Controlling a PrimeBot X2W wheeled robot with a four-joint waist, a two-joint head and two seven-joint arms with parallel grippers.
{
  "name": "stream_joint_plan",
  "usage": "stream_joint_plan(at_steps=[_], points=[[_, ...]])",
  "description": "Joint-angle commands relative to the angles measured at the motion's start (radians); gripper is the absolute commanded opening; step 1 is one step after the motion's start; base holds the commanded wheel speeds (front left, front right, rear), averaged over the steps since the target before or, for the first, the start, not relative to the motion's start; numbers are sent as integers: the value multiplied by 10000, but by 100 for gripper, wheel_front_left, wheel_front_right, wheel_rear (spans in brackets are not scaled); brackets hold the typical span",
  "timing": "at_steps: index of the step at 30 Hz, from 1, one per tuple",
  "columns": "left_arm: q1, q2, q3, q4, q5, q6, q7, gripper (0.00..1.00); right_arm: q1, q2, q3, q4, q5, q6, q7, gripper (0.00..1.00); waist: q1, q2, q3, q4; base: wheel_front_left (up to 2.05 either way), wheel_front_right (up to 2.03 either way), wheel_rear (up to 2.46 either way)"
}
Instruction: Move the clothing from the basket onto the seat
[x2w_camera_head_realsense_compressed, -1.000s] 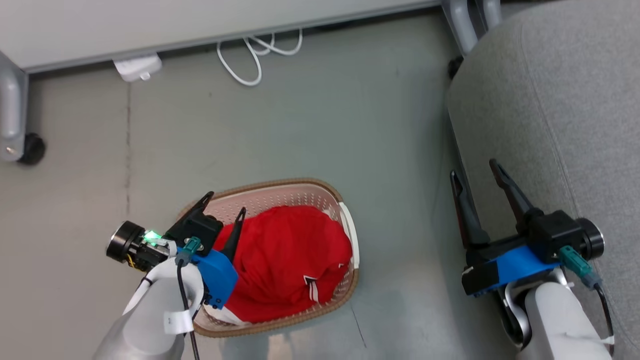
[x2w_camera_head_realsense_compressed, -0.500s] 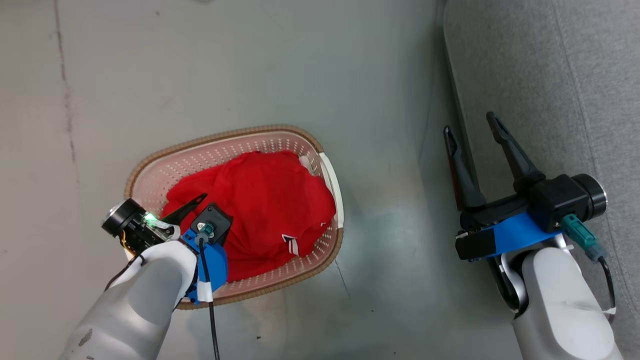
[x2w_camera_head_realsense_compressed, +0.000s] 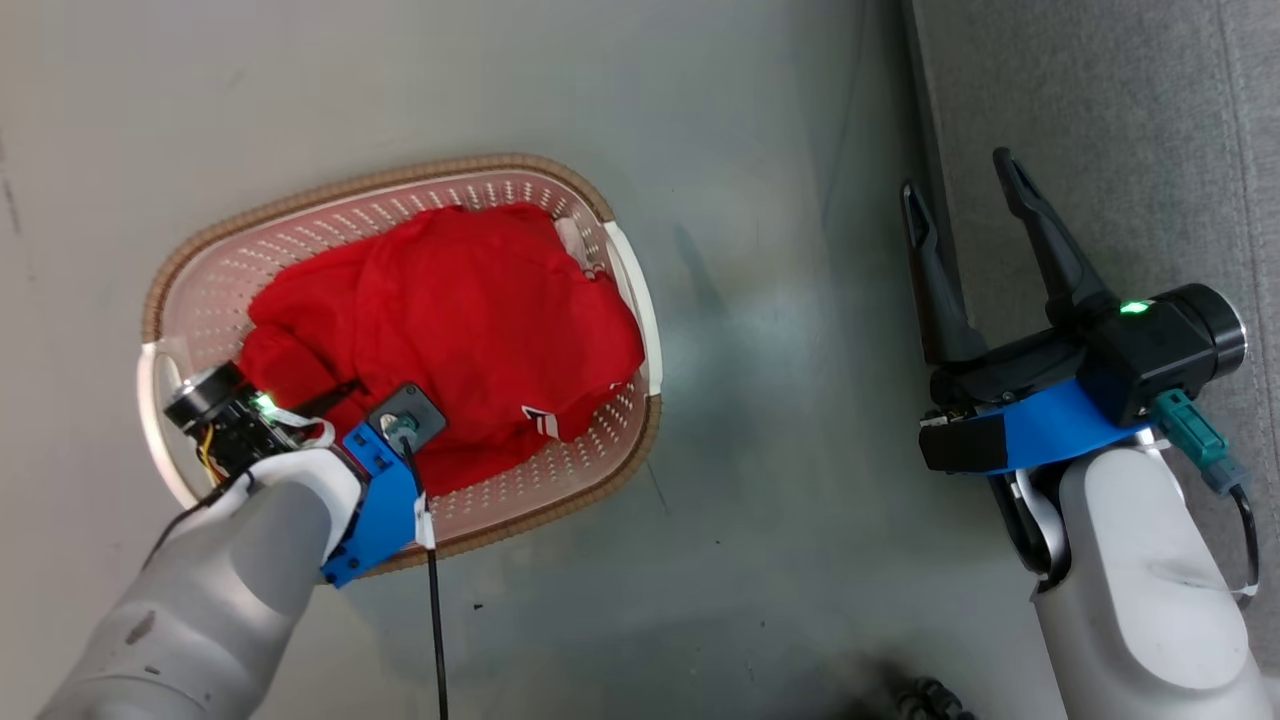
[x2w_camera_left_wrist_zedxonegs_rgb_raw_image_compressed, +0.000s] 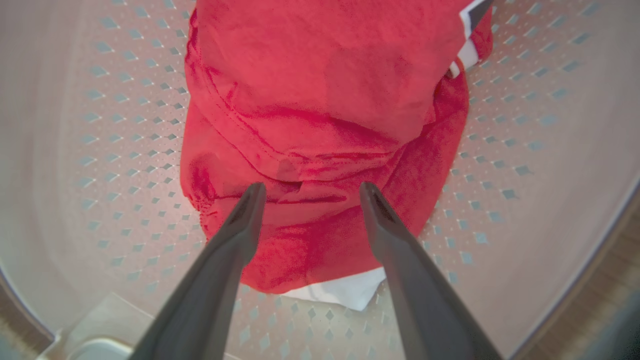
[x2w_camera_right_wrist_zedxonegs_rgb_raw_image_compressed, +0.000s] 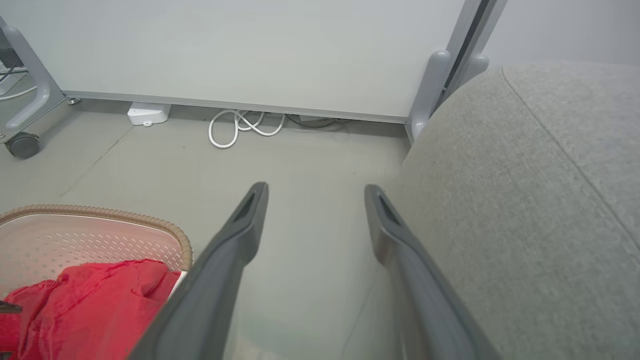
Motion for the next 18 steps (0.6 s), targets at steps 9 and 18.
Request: stream_joint_plan(at_steps=[9,18], points=[[-853,550,-1193,-54,-1065,-6,855,100,-447,-33,-24,-563,-63,1,-37,100,-2,1,1196,-358,0,0,0],[-1522,982,-1991,-148,-1870,-6,1280,100,-581,55,-124,-1072,-116,1,-37,100,-2,1,1945,-506,0,0,0]])
